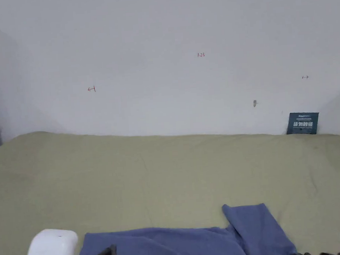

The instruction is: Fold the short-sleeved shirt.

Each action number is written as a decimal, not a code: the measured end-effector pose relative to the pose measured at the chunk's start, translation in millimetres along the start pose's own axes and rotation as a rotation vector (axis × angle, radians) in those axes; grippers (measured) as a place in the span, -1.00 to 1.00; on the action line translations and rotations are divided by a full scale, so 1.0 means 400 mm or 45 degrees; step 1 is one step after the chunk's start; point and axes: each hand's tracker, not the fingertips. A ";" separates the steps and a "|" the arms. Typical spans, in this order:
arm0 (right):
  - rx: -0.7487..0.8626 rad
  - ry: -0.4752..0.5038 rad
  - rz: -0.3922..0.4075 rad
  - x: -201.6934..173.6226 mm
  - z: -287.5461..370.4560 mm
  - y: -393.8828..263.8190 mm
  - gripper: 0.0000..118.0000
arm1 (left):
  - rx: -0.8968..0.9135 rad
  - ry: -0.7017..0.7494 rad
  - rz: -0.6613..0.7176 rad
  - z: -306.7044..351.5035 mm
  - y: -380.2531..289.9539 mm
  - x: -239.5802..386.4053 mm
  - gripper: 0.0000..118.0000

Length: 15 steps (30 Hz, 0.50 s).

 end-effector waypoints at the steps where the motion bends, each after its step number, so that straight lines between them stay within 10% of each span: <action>1: 0.005 -0.035 0.011 -0.020 -0.003 -0.013 -0.89 | -0.018 -0.003 -0.023 0.002 -0.007 0.040 -0.11; 2: 0.017 -0.063 0.019 -0.038 -0.005 -0.033 -0.98 | -0.057 -0.004 -0.040 -0.004 -0.021 0.073 -0.76; 3: 0.006 -0.038 0.034 -0.053 -0.009 -0.049 -0.98 | -0.080 -0.021 -0.040 -0.009 -0.038 0.097 -1.00; 15: -0.096 0.085 0.048 -0.094 -0.075 -0.082 -0.99 | -0.176 -0.052 0.115 -0.164 -0.014 -0.009 -0.77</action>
